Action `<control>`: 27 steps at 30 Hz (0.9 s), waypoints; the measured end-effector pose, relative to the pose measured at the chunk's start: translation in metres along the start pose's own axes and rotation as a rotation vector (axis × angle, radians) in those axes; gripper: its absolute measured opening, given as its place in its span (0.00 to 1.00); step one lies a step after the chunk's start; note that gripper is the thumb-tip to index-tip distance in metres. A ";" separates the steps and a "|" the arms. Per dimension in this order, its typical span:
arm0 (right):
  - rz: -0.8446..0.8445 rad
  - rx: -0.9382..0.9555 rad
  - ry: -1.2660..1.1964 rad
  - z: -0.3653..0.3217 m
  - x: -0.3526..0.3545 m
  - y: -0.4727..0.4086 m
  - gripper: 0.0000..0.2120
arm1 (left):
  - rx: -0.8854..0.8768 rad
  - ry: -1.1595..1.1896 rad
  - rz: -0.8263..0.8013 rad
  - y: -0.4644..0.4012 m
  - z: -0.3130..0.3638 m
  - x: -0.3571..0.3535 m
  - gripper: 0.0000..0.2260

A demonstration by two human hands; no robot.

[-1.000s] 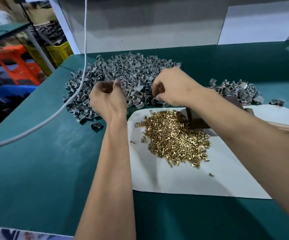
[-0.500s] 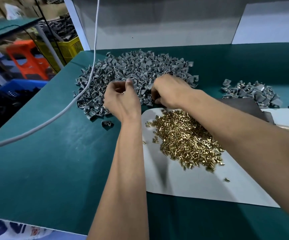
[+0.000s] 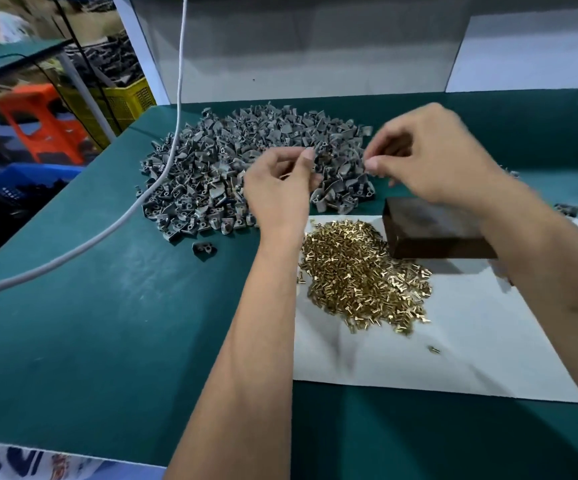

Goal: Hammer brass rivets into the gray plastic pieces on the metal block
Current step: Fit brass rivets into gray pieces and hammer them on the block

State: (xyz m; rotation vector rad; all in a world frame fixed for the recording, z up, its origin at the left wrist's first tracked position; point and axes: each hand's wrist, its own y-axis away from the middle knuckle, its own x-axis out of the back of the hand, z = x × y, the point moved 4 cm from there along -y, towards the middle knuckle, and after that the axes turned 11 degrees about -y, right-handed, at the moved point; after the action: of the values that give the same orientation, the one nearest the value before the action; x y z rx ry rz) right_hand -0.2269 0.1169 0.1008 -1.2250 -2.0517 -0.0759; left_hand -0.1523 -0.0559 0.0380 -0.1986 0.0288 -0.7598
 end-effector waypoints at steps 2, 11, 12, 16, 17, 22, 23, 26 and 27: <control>0.055 0.001 -0.037 0.013 0.014 0.023 0.10 | -0.011 0.040 -0.145 0.011 0.004 -0.021 0.04; 0.384 0.064 -0.249 0.054 0.046 0.088 0.06 | -0.176 -0.008 -0.389 0.058 0.021 -0.084 0.09; 0.419 0.064 -0.266 0.055 0.048 0.091 0.06 | -0.184 -0.019 -0.383 0.061 0.021 -0.087 0.08; 0.482 0.054 -0.347 0.055 0.044 0.099 0.09 | -0.204 -0.030 -0.384 0.073 0.013 -0.085 0.05; 0.487 0.057 -0.344 0.055 0.042 0.101 0.09 | -0.214 -0.045 -0.387 0.074 0.011 -0.086 0.05; 0.508 0.078 -0.269 0.051 0.037 0.100 0.10 | -0.232 -0.018 -0.434 0.077 0.009 -0.089 0.07; 0.519 0.080 -0.265 0.051 0.037 0.100 0.10 | -0.230 -0.002 -0.438 0.077 0.010 -0.090 0.08; 0.544 0.087 -0.245 0.050 0.037 0.101 0.09 | -0.213 0.040 -0.449 0.078 0.009 -0.090 0.08; 0.551 0.088 -0.245 0.050 0.037 0.101 0.08 | -0.205 0.044 -0.450 0.077 0.008 -0.090 0.09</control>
State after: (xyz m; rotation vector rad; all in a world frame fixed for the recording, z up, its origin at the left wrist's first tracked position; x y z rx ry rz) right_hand -0.1861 0.2190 0.0559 -1.7653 -1.8159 0.4373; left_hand -0.1640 0.0614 0.0272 -0.3915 0.1069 -1.2115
